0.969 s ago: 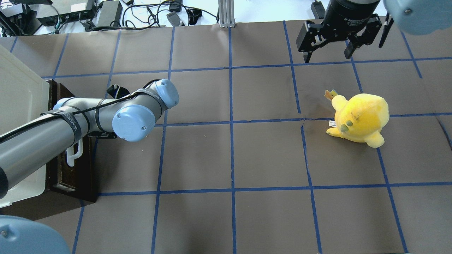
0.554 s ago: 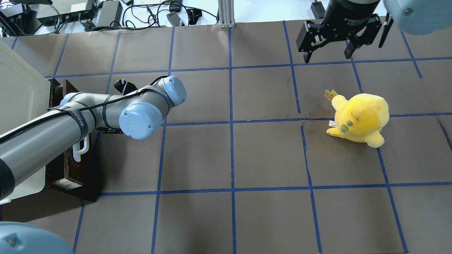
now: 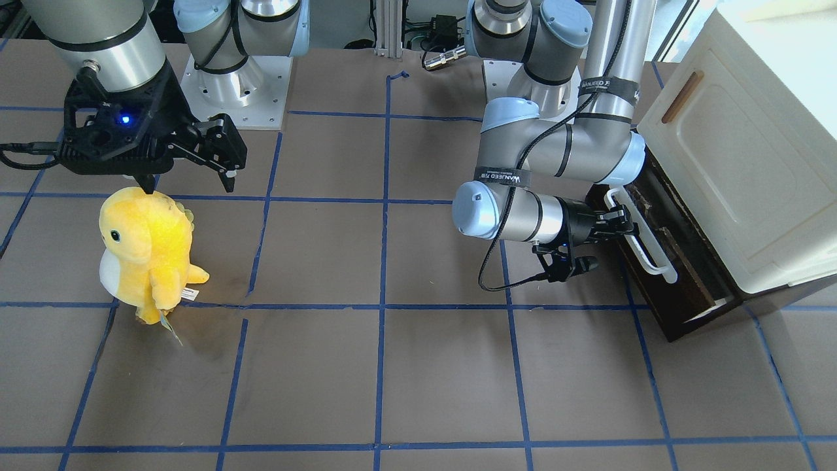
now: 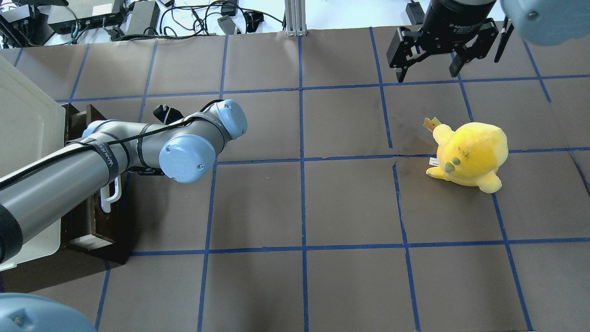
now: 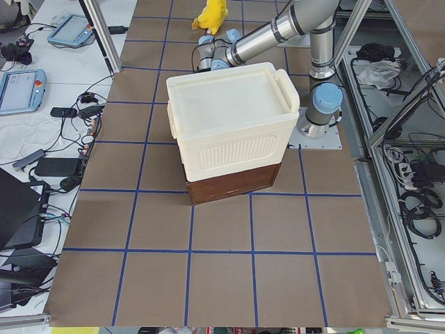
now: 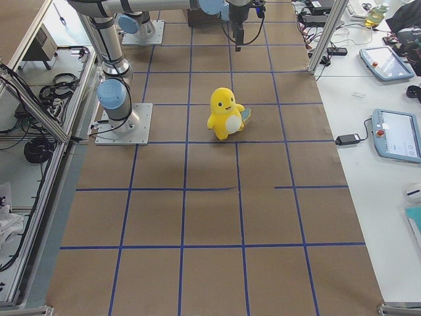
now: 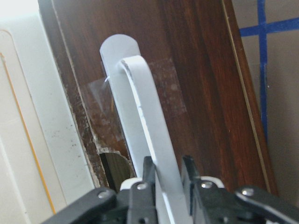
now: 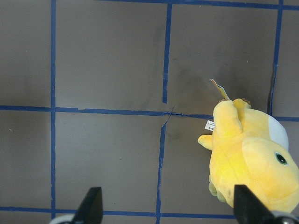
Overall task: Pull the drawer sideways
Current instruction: 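Pull the drawer handle with the left gripper away from the cabinet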
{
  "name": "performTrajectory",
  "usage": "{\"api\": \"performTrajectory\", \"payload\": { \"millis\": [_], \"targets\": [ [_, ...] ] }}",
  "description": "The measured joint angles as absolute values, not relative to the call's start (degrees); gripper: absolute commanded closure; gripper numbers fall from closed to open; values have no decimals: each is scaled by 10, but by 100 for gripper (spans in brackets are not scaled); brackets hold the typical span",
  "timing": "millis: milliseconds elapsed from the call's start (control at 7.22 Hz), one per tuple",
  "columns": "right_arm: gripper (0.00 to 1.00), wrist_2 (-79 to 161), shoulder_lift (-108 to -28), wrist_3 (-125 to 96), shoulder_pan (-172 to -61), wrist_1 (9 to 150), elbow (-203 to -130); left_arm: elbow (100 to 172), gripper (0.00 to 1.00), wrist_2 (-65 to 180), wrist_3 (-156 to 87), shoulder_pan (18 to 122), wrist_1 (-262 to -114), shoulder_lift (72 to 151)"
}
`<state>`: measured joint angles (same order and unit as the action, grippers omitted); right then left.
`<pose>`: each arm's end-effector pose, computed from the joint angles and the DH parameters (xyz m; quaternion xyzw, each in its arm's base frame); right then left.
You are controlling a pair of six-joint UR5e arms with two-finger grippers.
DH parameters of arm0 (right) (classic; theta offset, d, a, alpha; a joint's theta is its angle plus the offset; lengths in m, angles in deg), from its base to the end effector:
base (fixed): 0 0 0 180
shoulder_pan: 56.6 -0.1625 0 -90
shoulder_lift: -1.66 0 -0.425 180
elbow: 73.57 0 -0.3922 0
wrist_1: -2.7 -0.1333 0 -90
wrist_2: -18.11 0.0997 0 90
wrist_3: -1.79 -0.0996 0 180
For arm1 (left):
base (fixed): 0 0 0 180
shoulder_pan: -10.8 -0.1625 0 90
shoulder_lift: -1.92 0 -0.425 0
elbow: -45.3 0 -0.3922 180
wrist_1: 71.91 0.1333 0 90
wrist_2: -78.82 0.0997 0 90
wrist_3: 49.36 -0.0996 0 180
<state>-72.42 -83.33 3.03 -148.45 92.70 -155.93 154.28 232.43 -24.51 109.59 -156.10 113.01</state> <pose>0.1495 -0.5285 0.5090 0.0268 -0.9994 0.0230 0.0045 -0.1216 -0.4978 0.2138 0.0403 0.8259 0.0939 0.5545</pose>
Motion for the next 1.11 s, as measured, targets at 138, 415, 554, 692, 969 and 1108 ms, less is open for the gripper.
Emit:
{"api": "performTrajectory", "payload": {
  "millis": [138, 415, 554, 692, 969, 1108],
  "targets": [
    [0, -724, -833, 30, -1484, 927, -1559, 1543, 81, 2324, -245, 1096, -1562, 1130],
    [0, -724, -833, 30, -1484, 927, -1559, 1543, 81, 2324, -246, 1097, -1562, 1131],
    [0, -724, -833, 30, -1484, 927, -1559, 1543, 81, 2321, -246, 1097, -1562, 1131],
    [0, -724, -833, 31, -1484, 927, -1559, 1543, 81, 2316, -246, 1097, -1562, 1131],
    [0, -724, -833, 30, -1484, 927, -1559, 1539, 81, 2311, -249, 1098, -1560, 1131],
    [0, -724, -833, 30, -1484, 927, -1559, 1536, 81, 2309, -250, 1098, -1560, 1131]
  ]
}}
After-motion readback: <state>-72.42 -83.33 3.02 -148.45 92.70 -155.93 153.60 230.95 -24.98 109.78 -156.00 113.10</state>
